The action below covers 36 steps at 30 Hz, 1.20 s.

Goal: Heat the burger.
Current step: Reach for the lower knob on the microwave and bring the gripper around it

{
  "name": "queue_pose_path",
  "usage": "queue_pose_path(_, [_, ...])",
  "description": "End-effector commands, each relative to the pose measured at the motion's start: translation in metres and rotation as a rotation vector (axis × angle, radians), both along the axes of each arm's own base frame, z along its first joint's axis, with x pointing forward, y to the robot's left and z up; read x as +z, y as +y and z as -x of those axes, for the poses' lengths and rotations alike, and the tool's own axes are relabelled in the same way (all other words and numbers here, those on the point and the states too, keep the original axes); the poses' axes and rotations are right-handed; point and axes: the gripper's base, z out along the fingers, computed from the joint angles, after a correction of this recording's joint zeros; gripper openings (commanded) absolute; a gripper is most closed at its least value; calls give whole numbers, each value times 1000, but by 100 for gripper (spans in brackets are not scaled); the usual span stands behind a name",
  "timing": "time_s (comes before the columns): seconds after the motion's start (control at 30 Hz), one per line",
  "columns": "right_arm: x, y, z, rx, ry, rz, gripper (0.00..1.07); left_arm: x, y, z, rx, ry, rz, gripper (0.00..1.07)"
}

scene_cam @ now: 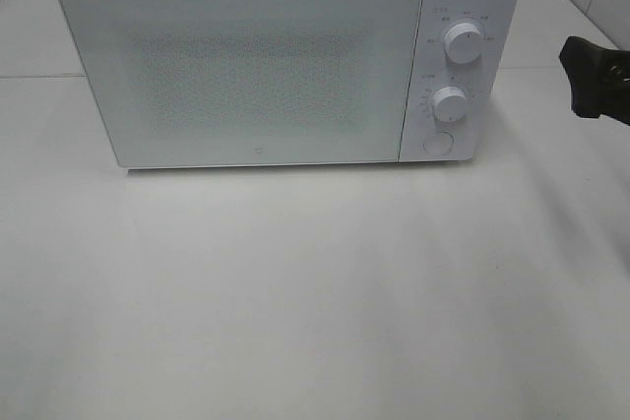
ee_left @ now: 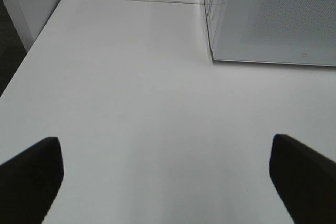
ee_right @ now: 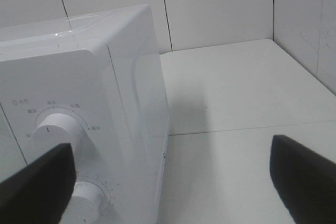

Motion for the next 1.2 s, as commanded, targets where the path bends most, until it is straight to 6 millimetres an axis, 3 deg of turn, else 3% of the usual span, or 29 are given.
queue_pose_path(0.03, [-5,-2,2,-14,-62,4,96,0,0,2,-3,-23,8,100])
queue_pose_path(0.27, [-19,7,4,6,-40,-5,96,0,0,2,-3,-23,8,100])
queue_pose_path(0.37, [-18,17,4,14,-42,2,96,0,0,2,-3,-23,8,100])
queue_pose_path(0.43, [-22,39,7,-21,-28,56,96,0,0,2,-3,-23,8,100])
queue_pose_path(0.53, [-23,42,7,-33,-20,69,96,0,0,2,-3,-23,8,100])
queue_pose_path(0.7, [-37,70,-4,-7,18,120,96,0,0,2,-3,-23,8,100])
queue_pose_path(1.2, [-45,90,-31,62,-1,129,96,0,0,2,-3,-22,8,100])
